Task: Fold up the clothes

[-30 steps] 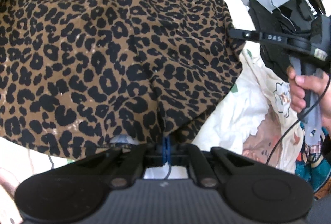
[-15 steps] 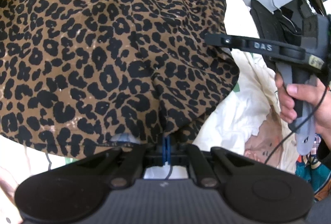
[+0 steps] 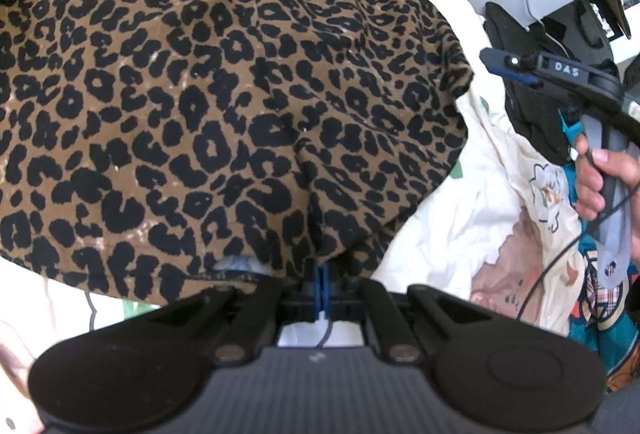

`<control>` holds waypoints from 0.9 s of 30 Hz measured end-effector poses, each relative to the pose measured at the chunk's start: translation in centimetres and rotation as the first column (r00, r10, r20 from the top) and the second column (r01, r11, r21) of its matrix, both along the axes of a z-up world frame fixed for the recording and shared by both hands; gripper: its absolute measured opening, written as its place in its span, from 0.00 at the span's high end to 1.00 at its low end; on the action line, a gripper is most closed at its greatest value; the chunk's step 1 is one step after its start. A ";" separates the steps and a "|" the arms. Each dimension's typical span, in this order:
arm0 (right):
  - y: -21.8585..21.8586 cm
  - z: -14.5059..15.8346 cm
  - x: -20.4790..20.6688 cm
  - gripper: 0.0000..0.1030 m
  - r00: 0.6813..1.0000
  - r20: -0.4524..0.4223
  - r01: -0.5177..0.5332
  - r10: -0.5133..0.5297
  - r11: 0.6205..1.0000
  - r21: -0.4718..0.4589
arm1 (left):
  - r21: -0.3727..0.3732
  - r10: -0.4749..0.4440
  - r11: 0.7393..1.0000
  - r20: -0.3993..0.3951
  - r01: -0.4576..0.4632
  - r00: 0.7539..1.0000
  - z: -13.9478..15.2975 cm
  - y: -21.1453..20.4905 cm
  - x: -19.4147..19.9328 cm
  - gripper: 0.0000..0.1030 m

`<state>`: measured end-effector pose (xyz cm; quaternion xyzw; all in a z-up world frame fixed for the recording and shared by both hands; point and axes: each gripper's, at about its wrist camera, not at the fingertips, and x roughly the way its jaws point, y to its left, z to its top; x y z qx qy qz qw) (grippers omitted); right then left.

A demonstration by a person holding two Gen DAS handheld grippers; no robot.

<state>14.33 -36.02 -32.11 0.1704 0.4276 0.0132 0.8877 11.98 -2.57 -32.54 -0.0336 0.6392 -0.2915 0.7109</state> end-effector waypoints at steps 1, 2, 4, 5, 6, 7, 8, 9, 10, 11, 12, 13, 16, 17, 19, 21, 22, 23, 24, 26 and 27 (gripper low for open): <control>-0.6 -0.2 0.1 0.76 1.000 -0.011 0.020 -0.020 1.000 -0.012 | 0.000 0.000 1.000 -0.001 0.000 1.000 0.0 0.0 0.0 0.98; -1.0 -0.7 0.2 0.76 0.999 -0.032 0.034 -0.035 0.999 -0.013 | 0.000 -0.001 1.000 -0.002 0.001 1.000 0.0 0.0 0.0 0.98; -1.5 -1.6 0.4 0.76 0.997 -0.066 0.052 -0.051 0.999 0.014 | -0.001 -0.002 1.000 -0.003 0.002 1.000 -0.1 0.0 0.0 0.98; -1.7 -2.1 0.5 0.76 0.995 -0.080 0.060 -0.057 0.998 0.032 | -0.001 -0.003 1.000 -0.002 0.003 1.000 -0.1 0.0 0.1 0.98; -1.6 -2.3 0.5 0.76 0.995 -0.085 0.062 -0.058 0.997 0.045 | -0.001 -0.004 1.000 -0.002 0.004 1.000 -0.1 -0.1 0.1 0.98; -1.5 -2.6 0.5 0.76 0.994 -0.089 0.064 -0.058 0.996 0.058 | 0.000 -0.003 1.000 -0.003 0.003 1.000 -0.1 -0.1 0.1 0.98; -1.1 -2.6 0.5 0.76 0.995 -0.087 0.059 -0.054 0.997 0.056 | 0.000 -0.002 1.000 -0.003 0.002 1.000 -0.1 -0.1 0.1 0.98; -0.8 -2.7 0.6 0.76 0.995 -0.084 0.053 -0.048 0.997 0.054 | 0.001 -0.003 1.000 -0.003 0.003 1.000 -0.1 -0.1 0.1 0.98; -0.4 -2.6 0.7 0.76 0.996 -0.082 0.041 -0.037 0.998 0.041 | 0.001 -0.003 1.000 -0.003 0.003 1.000 -0.1 -0.1 0.1 0.98; 0.0 -2.5 0.7 0.76 0.996 -0.080 0.032 -0.028 0.999 0.042 | 0.001 -0.003 1.000 -0.003 0.003 1.000 -0.1 -0.1 0.1 0.98; 0.4 -2.5 0.7 0.76 0.997 -0.079 0.022 -0.019 0.999 0.043 | 0.001 -0.004 1.000 -0.003 0.004 1.000 -0.1 -0.1 0.1 0.98; 0.7 -2.6 0.9 0.75 0.996 -0.084 0.016 -0.012 0.999 0.042 | 0.002 -0.005 1.000 -0.003 0.005 1.000 -0.1 -0.1 0.2 0.98; 1.3 -3.1 1.2 0.65 0.995 -0.102 0.009 -0.006 1.000 0.025 | 0.002 -0.010 1.000 0.000 0.010 1.000 -0.1 -0.2 0.1 0.98; 1.2 -3.2 1.1 0.64 0.994 -0.110 0.013 -0.011 1.000 0.021 | 0.001 -0.011 1.000 0.000 0.011 1.000 -0.2 -0.2 0.1 0.98; 1.1 -3.8 1.2 0.64 0.992 -0.126 0.019 -0.015 0.999 0.032 | 0.002 -0.010 1.000 -0.001 0.010 1.000 -0.2 -0.2 0.1 0.98; 1.2 -4.3 1.3 0.64 0.992 -0.129 0.011 -0.005 0.999 0.043 | 0.003 -0.008 1.000 -0.004 0.008 1.000 -0.4 -0.2 0.1 0.98; 1.2 -4.5 1.4 0.64 0.991 -0.133 0.006 0.000 0.999 0.043 | 0.003 -0.008 1.000 -0.006 0.008 1.000 -0.4 -0.2 0.1 0.98; 1.3 -4.7 1.5 0.64 0.990 -0.138 0.006 0.000 0.999 0.046 | 0.002 -0.009 1.000 -0.006 0.009 1.000 -0.4 -0.1 0.1 0.98; 1.3 -5.0 1.6 0.64 0.989 -0.146 0.009 0.000 0.998 0.057 | 0.002 -0.011 1.000 -0.005 0.011 1.000 -0.4 -0.2 0.0 0.98; 1.1 -5.4 1.8 0.64 0.988 -0.157 0.014 -0.004 0.998 0.068 | 0.001 -0.013 1.000 -0.005 0.013 1.000 -0.5 -0.2 0.0 0.98; 1.0 -5.6 1.9 0.65 0.987 -0.159 0.019 -0.006 0.997 0.074 | 0.000 -0.013 1.000 -0.006 0.013 1.000 -0.5 -0.2 0.0 0.98</control>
